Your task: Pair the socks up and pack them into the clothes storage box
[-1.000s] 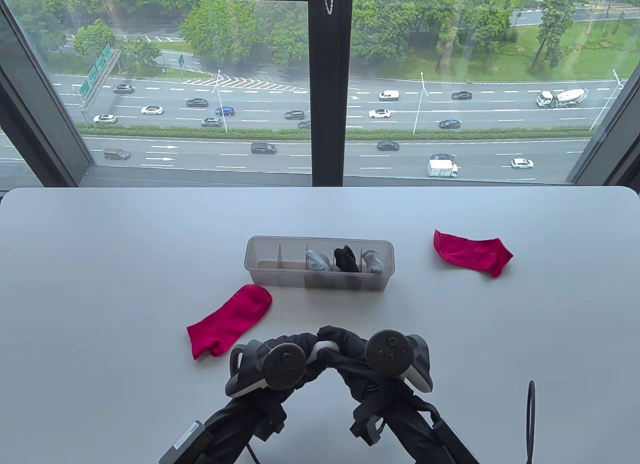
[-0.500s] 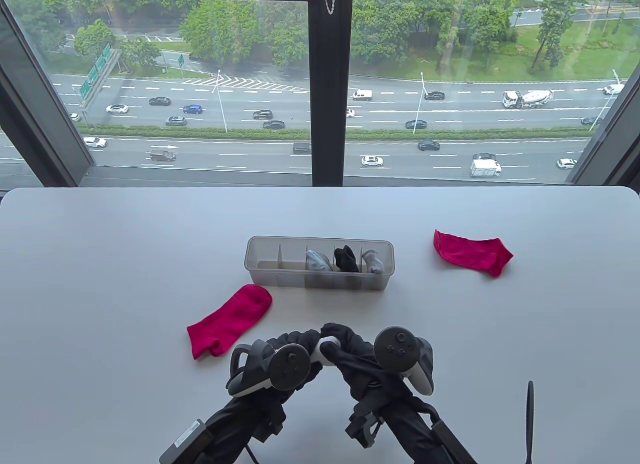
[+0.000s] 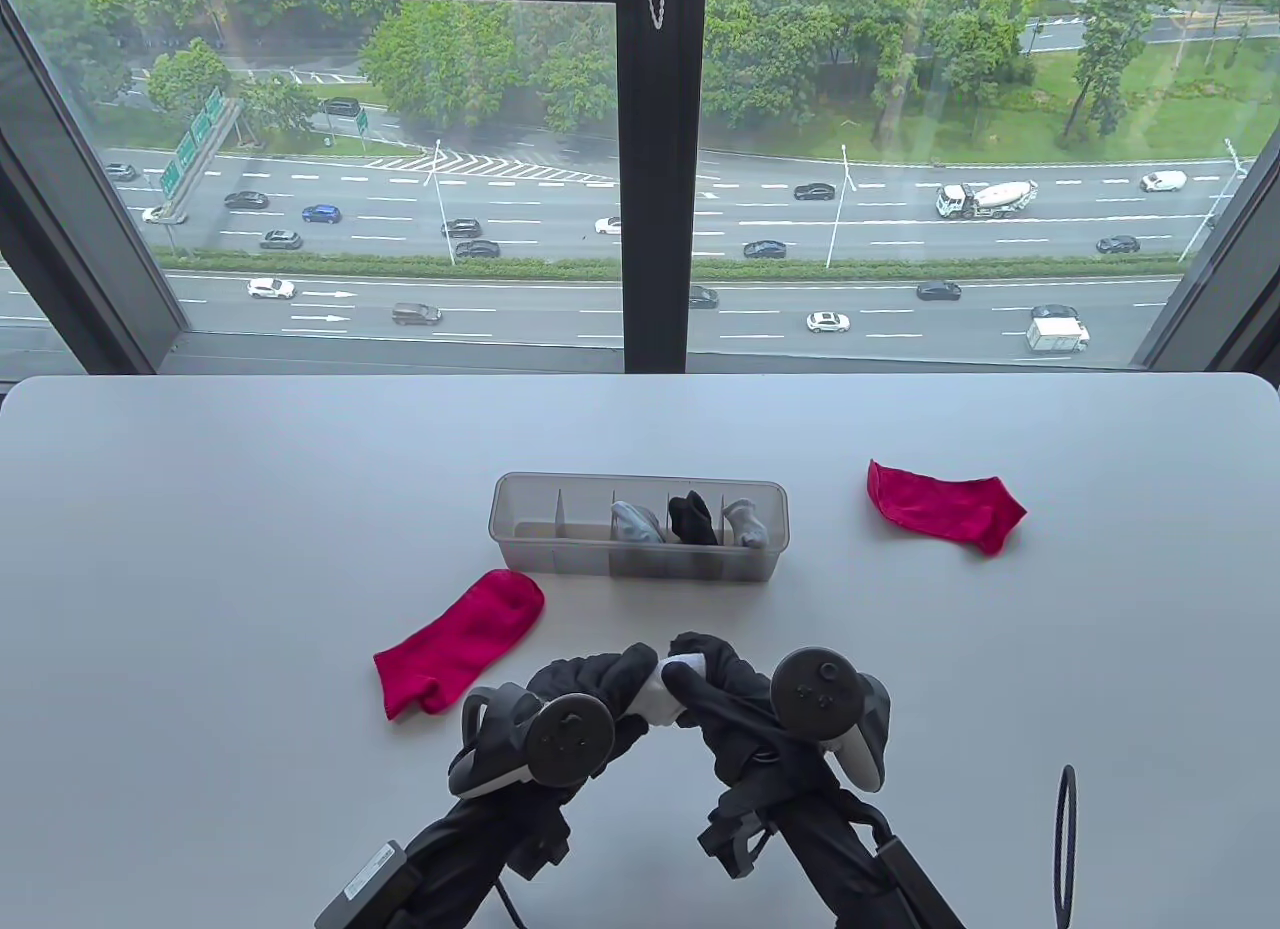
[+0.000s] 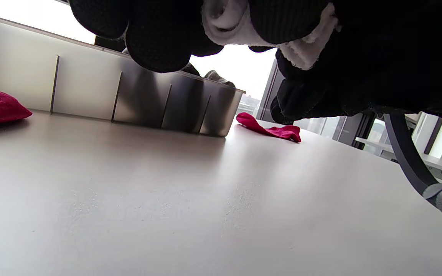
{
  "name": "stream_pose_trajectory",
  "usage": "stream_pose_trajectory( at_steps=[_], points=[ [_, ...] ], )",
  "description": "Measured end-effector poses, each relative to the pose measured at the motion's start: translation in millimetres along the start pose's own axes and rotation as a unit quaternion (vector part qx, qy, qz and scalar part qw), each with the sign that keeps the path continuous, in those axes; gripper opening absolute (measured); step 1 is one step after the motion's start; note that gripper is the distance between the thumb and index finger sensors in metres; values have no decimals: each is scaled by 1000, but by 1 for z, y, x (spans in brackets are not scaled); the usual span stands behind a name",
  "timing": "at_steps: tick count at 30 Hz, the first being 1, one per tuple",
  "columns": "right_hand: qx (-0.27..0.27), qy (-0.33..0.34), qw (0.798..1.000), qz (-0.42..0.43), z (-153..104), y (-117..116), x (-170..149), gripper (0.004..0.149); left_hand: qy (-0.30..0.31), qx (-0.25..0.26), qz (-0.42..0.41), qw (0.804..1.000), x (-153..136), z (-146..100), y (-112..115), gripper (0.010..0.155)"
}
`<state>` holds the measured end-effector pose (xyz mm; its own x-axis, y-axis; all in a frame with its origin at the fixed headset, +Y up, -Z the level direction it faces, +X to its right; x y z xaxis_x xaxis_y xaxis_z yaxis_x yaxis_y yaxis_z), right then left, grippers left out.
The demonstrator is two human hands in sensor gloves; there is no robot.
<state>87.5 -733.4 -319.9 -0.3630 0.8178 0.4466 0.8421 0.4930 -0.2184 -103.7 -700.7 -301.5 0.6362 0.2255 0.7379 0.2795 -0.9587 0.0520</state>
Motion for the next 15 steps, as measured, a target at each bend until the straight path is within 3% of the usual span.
stream_pose_trajectory(
  at_steps=[5,7,9,11,13,15],
  points=[
    [48,4,995,83,4,-6,-2,93,-11,65,-84,994,-13,-7,-5,61],
    [92,3,991,98,4,-12,-5,85,-14,77,-154,985,-14,-6,-4,61],
    [58,-4,989,138,2,-13,-5,72,-16,47,-196,979,-14,-4,1,64],
    [49,-2,986,156,3,-11,-2,64,-17,28,-188,982,-14,-5,4,67],
    [37,1,994,105,3,-7,1,61,-27,29,-174,984,-14,-6,3,67],
    [18,1,998,55,2,-4,2,60,-39,67,-165,983,-15,-7,-1,59]
  ],
)
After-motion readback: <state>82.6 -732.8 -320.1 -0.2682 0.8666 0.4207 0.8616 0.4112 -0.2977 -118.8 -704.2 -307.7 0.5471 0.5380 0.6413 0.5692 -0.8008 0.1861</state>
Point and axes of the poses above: the tracker on the back of each hand, its own x axis roughly to the thumb side, its own z axis roughly from the wrist to the fingertips, y = z × x, the point moved 2 cm from there along z, roughly from the wrist to the fingertips, and after that the axes turned 15 degrees about y, right-handed, at the moved point
